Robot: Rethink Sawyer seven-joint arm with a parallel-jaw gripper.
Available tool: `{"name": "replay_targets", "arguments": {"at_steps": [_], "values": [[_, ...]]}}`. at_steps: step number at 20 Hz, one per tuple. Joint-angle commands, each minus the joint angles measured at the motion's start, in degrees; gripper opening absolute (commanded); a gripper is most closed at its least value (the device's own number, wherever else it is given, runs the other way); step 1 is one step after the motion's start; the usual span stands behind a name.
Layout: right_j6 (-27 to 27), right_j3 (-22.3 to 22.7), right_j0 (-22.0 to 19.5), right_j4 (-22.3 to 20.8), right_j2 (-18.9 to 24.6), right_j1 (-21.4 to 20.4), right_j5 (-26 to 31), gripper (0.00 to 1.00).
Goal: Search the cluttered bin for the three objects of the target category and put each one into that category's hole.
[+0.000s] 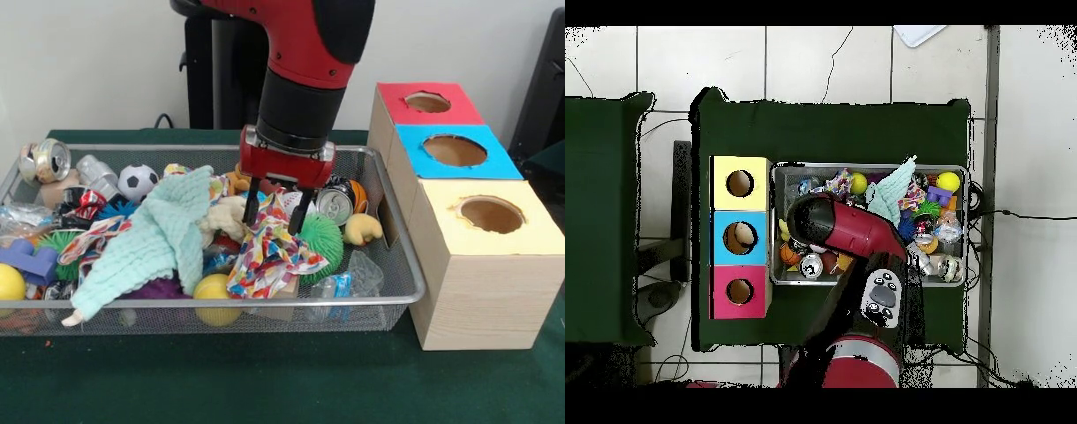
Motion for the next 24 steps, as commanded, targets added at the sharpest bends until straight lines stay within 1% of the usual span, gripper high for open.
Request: {"name": "replay_targets", "arguments": {"at_steps": [1, 4, 6, 8, 13, 15, 16, 18, 21, 24], "values": [[-1.05, 6.1, -8.29, -3.17, 11.18, -5.04, 6.53, 1.0], [-0.1, 8.0, -8.51, -4.23, 11.67, -5.67, 5.35, 1.0], [1.04, 8.39, -8.61, -4.96, 12.3, -5.17, 4.2, 1.0], [2.12, 7.27, -7.76, -5.34, 11.84, -4.7, 5.23, 1.0], [2.98, 6.82, -7.98, -6.23, 12.49, -4.31, 5.9, 1.0], [3.91, 5.29, -7.31, -5.96, 12.18, -3.51, 7.6, 1.0], [5.01, 5.38, -6.91, -5.31, 12.81, -3.25, 7.11, 1.0], [7.74, 5.15, -4.75, -4.13, 12.83, -2.57, 6.64, 1.0], [11.92, 1.87, -0.03, -2.6, 10.43, 0.01, 8.13, 1.0], [14.67, -1.3, 3.65, -1.28, 8.43, 2.47, 9.63, 1.0]]}}
